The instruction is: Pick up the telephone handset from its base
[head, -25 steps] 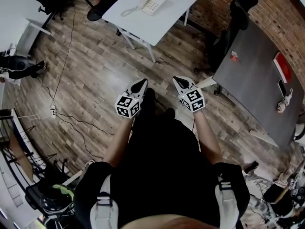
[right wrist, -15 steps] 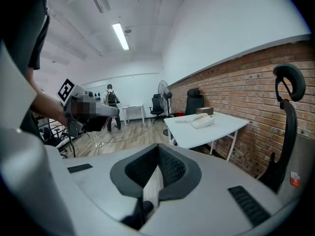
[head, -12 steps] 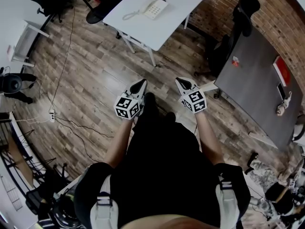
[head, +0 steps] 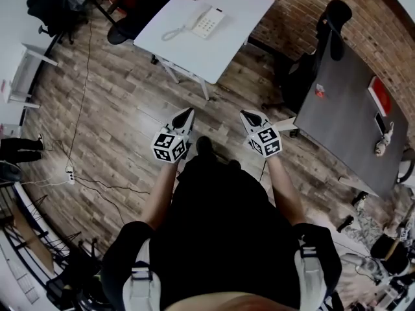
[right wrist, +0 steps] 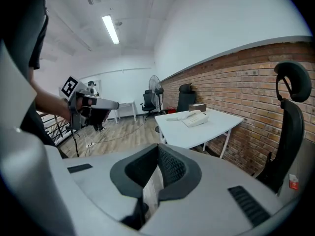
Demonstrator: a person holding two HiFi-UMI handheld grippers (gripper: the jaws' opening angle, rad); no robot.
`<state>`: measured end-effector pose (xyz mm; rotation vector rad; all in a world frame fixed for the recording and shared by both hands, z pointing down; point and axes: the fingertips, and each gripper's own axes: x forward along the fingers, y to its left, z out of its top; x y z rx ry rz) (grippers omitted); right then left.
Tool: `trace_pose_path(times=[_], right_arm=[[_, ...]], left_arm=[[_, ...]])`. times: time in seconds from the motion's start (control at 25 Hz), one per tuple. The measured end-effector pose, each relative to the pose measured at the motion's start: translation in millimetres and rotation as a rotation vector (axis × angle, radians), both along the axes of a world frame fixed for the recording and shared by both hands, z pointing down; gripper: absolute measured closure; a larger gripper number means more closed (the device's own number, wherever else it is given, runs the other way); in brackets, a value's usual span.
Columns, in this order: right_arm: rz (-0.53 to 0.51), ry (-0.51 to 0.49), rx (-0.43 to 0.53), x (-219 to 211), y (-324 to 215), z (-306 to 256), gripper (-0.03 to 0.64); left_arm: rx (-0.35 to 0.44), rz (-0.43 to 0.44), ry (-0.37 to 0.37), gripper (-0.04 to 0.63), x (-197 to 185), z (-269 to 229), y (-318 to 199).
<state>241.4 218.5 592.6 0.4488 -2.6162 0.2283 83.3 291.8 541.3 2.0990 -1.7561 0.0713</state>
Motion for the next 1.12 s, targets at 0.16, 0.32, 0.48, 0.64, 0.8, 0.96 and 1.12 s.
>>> trace_pose_path(times=[0.16,0.32,0.48,0.64,0.8,0.96,1.12], right_arm=[[0.030,0.006,0.001,-21,-14,2,0.618],[0.062,0.010,-0.002,-41,-22,4,0.618],[0.092,0.020,-0.003,-58,-24,7,0.618],[0.120,0.031,-0.010,-72,-26,13,0.618],[0.136,0.036,-0.014,-89,-28,17,0.618],[0.145,0.035,-0.014,-106,-30,15,0.618],[0.146,0.039,-0.026,-117,-30,17,0.618]], left_arm=[[0.005,0.027,0.005,0.575,-23,0,-20],[0.006,0.061,0.009,0.575,-44,1,-34],[-0.001,0.085,0.011,0.575,-65,6,-42],[-0.008,0.100,0.016,0.575,-86,13,-44],[-0.013,0.100,0.026,0.575,-109,19,-47],[-0.017,0.106,0.034,0.575,-125,22,-50],[-0.019,0.108,0.044,0.575,-135,24,-54]])
